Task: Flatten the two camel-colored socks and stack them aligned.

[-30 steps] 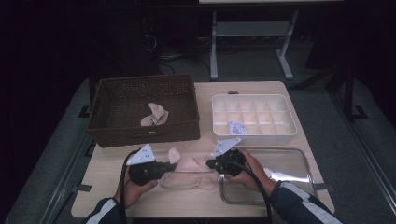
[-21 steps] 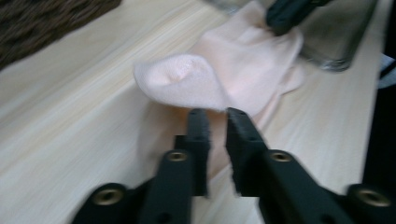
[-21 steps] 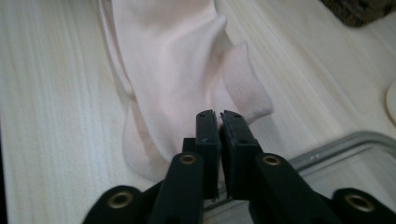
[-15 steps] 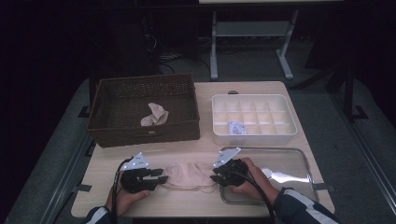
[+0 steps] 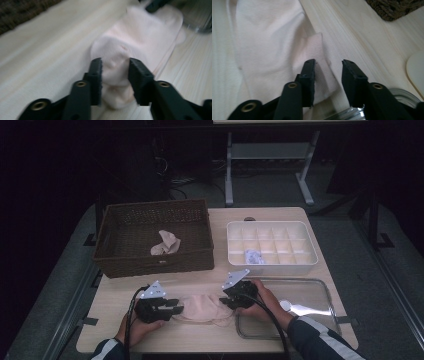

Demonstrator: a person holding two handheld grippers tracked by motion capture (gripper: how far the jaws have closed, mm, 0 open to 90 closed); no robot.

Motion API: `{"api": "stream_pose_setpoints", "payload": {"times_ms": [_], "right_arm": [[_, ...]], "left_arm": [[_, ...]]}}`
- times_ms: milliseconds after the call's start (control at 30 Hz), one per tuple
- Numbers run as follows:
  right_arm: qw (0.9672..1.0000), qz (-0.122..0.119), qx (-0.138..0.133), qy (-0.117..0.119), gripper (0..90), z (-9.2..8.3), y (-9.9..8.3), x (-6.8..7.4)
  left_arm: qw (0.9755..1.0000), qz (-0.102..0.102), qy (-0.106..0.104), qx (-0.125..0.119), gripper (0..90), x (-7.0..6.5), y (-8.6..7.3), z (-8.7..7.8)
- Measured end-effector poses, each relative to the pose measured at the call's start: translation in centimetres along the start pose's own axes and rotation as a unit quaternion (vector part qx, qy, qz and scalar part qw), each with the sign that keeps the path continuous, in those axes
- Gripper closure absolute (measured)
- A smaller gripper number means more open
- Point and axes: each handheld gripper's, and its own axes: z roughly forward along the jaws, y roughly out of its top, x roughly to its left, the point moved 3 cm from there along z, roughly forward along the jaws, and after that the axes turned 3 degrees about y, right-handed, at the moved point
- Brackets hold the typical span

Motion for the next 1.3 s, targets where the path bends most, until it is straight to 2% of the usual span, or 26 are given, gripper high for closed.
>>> {"api": "stream_pose_setpoints", "payload": {"times_ms": [33,100,167,233,267,333,400,467,500,533,567,600,633,667,700,733,800,833,933,967,1000,1033,1067,1100,1200,1300], "right_arm": [[1.0,0.003,0.0,0.003,62.6,0.2,0.0,-0.3],[0.9999,0.012,-0.001,0.011,65.1,0.3,0.2,-0.5],[0.9997,0.007,0.001,0.026,76.8,0.3,0.2,-0.4],[0.9995,0.0,0.002,0.031,83.1,0.2,0.1,-0.2],[0.9995,-0.004,0.003,0.032,84.6,0.1,0.1,-0.2],[0.9998,-0.004,-0.005,0.02,85.3,-0.2,0.2,-0.2],[0.9998,0.003,-0.016,0.011,85.4,-0.8,0.4,-0.2],[0.9996,0.0,-0.026,0.01,85.5,-1.6,0.6,0.0],[0.9995,-0.001,-0.031,0.009,85.5,-2.0,0.7,0.2],[0.9995,-0.001,-0.031,0.009,85.5,-2.0,0.7,0.2],[0.9993,-0.001,-0.037,0.01,85.5,-2.7,0.9,0.6],[0.9993,-0.001,-0.037,0.009,85.6,-2.8,0.8,0.7],[0.9993,0.0,-0.035,0.011,85.6,-3.0,0.8,0.8],[0.9993,0.002,-0.036,0.013,85.6,-3.2,0.8,1.0],[0.9993,0.0,-0.036,0.008,85.6,-3.3,0.7,1.0],[0.9993,0.001,-0.037,0.006,85.6,-3.5,0.7,1.1],[0.9992,0.01,-0.036,0.013,85.5,-3.9,0.6,1.2],[0.9993,0.013,-0.034,0.013,85.5,-4.1,0.5,1.3],[0.9993,0.017,-0.027,0.02,85.4,-4.5,0.3,1.3],[0.9993,0.016,-0.023,0.023,85.3,-4.5,0.2,1.2],[0.9993,0.021,-0.018,0.025,85.3,-4.3,0.0,1.2],[0.9994,0.021,-0.008,0.026,85.0,-4.1,-0.3,1.2],[0.9995,0.018,-0.004,0.026,84.9,-3.9,-0.5,1.2],[0.9995,0.015,0.001,0.027,84.8,-3.6,-0.7,1.2],[0.9996,0.009,0.012,0.024,84.6,-3.0,-0.9,1.3],[0.9998,0.006,0.009,0.017,84.8,-3.0,-0.9,1.1]], "left_arm": [[0.9999,0.008,0.003,0.006,73.4,0.1,-0.1,0.0],[0.9998,0.011,0.012,0.01,80.0,0.1,-0.1,0.1],[0.9997,0.021,0.008,0.011,88.7,0.0,-0.1,-0.1],[0.9995,0.028,0.013,0.006,89.9,-0.2,0.0,-0.2],[0.9996,0.027,0.006,0.002,90.0,-0.3,0.1,-0.3],[0.9995,0.03,0.012,-0.005,90.0,-0.4,0.3,-0.5],[0.9995,0.03,0.004,-0.012,90.0,-0.4,0.4,-0.7],[0.9995,0.029,0.01,-0.01,90.0,-0.4,0.3,-0.7],[0.9996,0.023,0.009,-0.013,90.0,-0.3,0.3,-0.6],[0.9996,0.023,0.009,-0.013,88.4,-0.3,0.3,-0.6],[0.9996,0.014,0.019,-0.014,81.0,-0.1,0.3,-0.6],[0.9997,0.007,0.014,-0.019,80.5,-0.1,0.4,-0.6],[0.9996,0.007,0.017,-0.021,76.4,0.0,0.4,-0.6],[0.9993,0.005,0.032,-0.021,69.4,0.1,0.5,-0.5],[0.999,-0.001,0.038,-0.023,62.0,0.2,0.6,-0.5],[0.9989,-0.008,0.034,-0.03,59.8,0.4,0.7,-0.5],[0.9988,-0.012,0.042,-0.023,52.9,0.7,0.9,0.0],[0.9991,-0.007,0.038,-0.016,51.1,0.8,0.9,0.3],[0.9994,0.019,0.029,0.001,55.4,0.6,1.2,1.3],[0.999,0.03,0.034,0.004,60.9,0.6,1.4,1.5],[0.999,0.03,0.034,0.004,67.8,0.6,1.4,1.5],[0.9988,0.04,0.027,0.004,72.8,0.5,1.5,1.6],[0.9986,0.047,0.022,0.008,76.8,0.3,1.6,1.7],[0.9981,0.054,0.026,0.014,79.7,0.2,1.6,1.7],[0.9966,0.074,0.036,0.007,89.4,0.0,1.6,1.5],[0.9956,0.082,0.042,-0.012,89.8,-0.1,2.1,0.7]]}}
